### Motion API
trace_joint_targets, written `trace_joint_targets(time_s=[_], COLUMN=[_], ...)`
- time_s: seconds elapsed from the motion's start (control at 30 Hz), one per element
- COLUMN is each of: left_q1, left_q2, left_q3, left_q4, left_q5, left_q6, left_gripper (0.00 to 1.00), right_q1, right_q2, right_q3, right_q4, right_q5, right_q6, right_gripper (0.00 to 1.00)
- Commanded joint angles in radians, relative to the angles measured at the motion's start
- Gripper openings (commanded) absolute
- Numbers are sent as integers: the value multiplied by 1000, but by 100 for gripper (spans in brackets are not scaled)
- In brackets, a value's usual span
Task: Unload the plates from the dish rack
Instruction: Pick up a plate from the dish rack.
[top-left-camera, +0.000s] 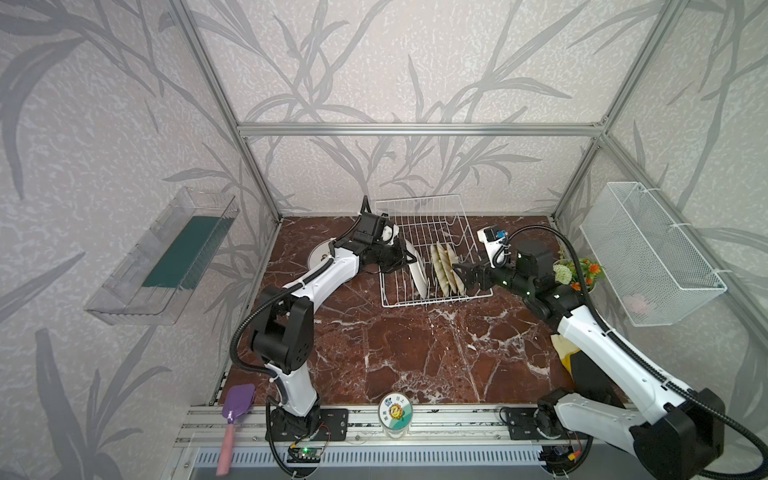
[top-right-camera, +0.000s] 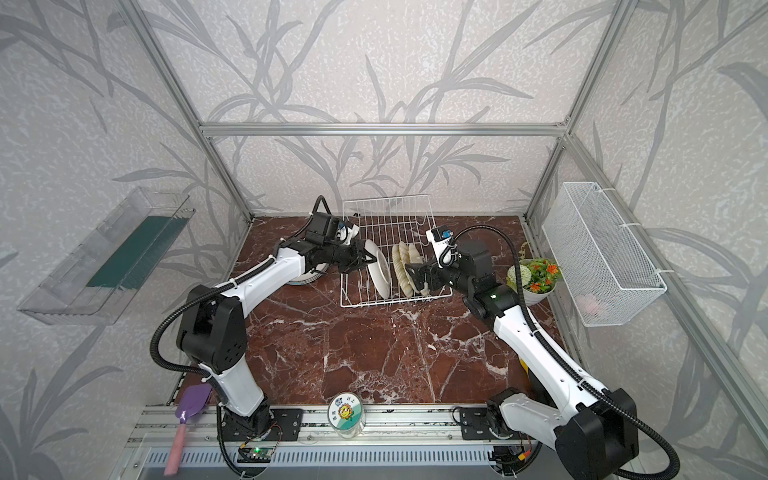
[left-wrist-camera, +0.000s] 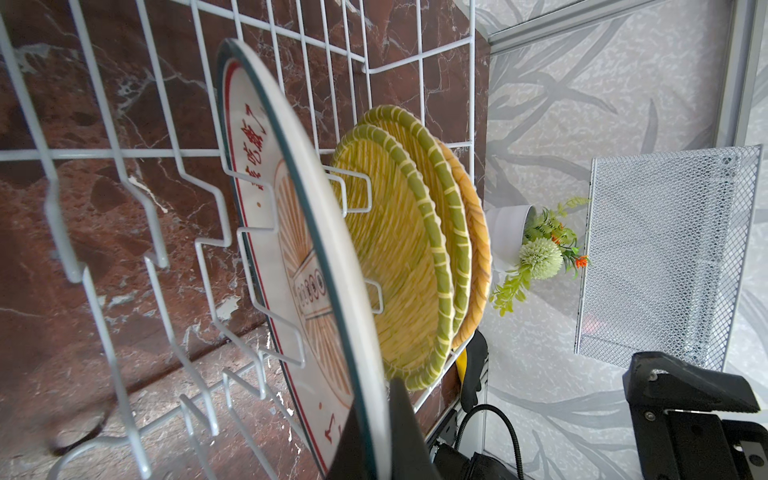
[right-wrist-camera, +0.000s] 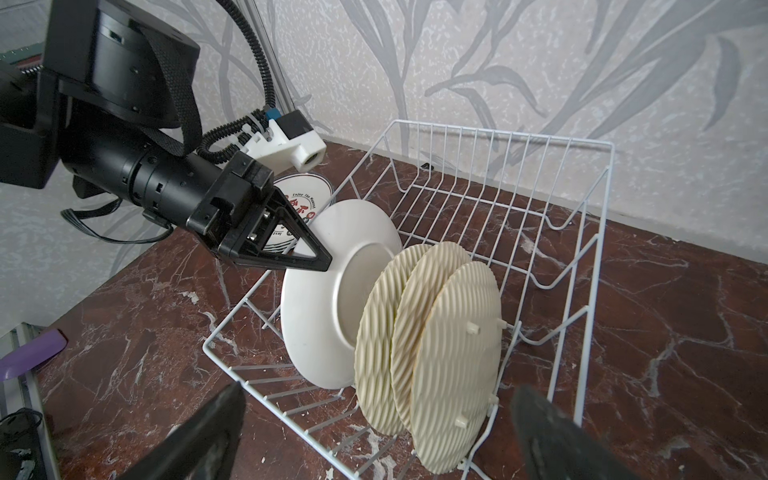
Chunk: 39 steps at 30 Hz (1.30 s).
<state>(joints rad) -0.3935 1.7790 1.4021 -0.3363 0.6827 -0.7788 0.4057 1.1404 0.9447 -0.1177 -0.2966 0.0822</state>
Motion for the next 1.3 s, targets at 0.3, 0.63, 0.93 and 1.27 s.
trace_joint_targets(time_s=[0.3, 0.63, 0.93, 1.27], left_q1=[4, 4, 6, 10], left_q2=[-76, -115, -147, -171], left_q3=[25, 31, 43, 118], left_q4=[-49, -33, -54, -171], left_q5=[-15, -6, -18, -66], left_q6=[4, -7, 3, 70], left_gripper=[0, 0, 0, 0], right_q1=[-4, -4, -4, -4], right_q2=[5, 8, 9, 2], right_q3=[13, 16, 31, 23], right_q4=[24, 32, 23, 30], right_q5=[-6, -9, -3, 5], right_q6=[22, 31, 26, 33], right_gripper=[99, 99, 99, 99])
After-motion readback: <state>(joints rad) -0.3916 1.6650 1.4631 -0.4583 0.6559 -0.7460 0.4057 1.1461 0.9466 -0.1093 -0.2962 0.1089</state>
